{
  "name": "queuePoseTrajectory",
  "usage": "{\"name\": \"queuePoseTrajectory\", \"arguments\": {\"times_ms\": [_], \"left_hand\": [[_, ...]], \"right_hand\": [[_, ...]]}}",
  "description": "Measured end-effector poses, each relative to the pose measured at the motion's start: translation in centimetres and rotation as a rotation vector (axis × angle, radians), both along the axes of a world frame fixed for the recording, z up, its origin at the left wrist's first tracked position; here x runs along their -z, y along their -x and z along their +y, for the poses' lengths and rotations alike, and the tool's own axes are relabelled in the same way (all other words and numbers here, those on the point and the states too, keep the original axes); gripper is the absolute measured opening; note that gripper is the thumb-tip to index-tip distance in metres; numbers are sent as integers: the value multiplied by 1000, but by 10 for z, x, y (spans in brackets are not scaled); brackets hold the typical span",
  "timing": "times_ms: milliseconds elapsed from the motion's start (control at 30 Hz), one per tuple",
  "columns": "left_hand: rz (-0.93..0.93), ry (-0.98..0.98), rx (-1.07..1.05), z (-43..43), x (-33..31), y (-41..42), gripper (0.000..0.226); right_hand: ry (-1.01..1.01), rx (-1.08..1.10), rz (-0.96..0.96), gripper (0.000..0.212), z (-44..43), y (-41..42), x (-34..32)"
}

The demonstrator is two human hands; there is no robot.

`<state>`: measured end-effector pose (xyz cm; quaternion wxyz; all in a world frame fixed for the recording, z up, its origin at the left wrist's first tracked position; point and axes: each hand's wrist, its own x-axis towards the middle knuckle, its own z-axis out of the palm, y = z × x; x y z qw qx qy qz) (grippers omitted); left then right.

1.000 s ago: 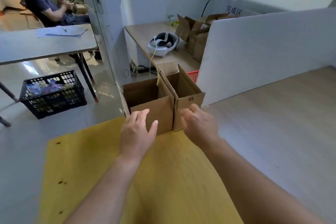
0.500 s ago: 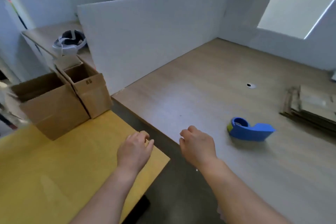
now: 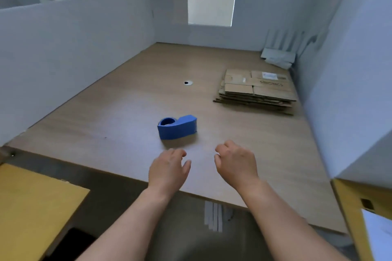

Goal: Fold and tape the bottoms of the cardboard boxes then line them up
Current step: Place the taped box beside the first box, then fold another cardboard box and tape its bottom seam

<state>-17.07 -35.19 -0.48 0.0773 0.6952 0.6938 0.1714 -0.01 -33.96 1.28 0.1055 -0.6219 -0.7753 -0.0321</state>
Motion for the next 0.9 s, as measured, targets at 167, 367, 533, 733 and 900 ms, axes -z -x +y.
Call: {"name": "queuePoseTrajectory", "arguments": {"times_ms": [167,367,533,733,900], "left_hand": [[36,-11,116,26,-9,-56,37],[3,1,193,85,-16,-95,37],[-17,24,244,161,-21,-123,46],[8,96,260,266,-20,-152,60],[33,175,256,346,-2,-171,64]], "right_hand": [[-26,133,59,31,14,-59,-2],[3,267,80,30,56,-103,1],[10,329,59,31,114,-137,1],[139,424,111,36,199,-183,17],[215,494,137,50,265,-209,32]]}}
